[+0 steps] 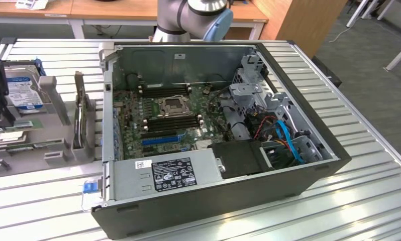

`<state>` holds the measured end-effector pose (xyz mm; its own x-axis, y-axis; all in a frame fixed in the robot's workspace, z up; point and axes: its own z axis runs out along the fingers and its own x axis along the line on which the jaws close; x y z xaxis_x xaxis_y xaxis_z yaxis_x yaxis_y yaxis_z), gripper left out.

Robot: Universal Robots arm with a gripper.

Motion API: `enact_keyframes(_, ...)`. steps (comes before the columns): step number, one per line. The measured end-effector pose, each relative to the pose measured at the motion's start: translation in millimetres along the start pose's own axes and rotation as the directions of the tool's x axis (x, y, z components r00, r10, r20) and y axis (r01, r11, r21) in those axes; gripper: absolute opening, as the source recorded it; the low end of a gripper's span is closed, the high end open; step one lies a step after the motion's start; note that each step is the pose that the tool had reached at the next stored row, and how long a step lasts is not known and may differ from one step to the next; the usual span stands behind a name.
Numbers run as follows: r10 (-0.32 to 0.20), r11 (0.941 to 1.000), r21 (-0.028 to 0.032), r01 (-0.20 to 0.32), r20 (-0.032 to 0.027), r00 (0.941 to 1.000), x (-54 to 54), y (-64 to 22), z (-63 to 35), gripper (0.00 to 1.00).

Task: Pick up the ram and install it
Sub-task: 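Pick up the ram and move it above insertion slot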

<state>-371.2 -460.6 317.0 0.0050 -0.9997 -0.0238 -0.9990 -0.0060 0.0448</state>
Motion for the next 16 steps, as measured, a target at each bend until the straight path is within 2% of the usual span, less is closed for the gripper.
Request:
enact_keyframes(10, 0.0, 1.0, 0.0, 0.0, 0.0, 1.0, -0.3, 0.5, -14.0, 0.12)
enact_keyframes(12, 0.0, 1.0, -0.0001, 0.0, -0.0001, 1.0, -0.6, 0.8, -24.5, 0.12)
enact_keyframes(16, 0.0, 1.0, -0.0001, 0.0, -0.0001, 1.0, -0.7, 1.0, -29.9, 0.12)
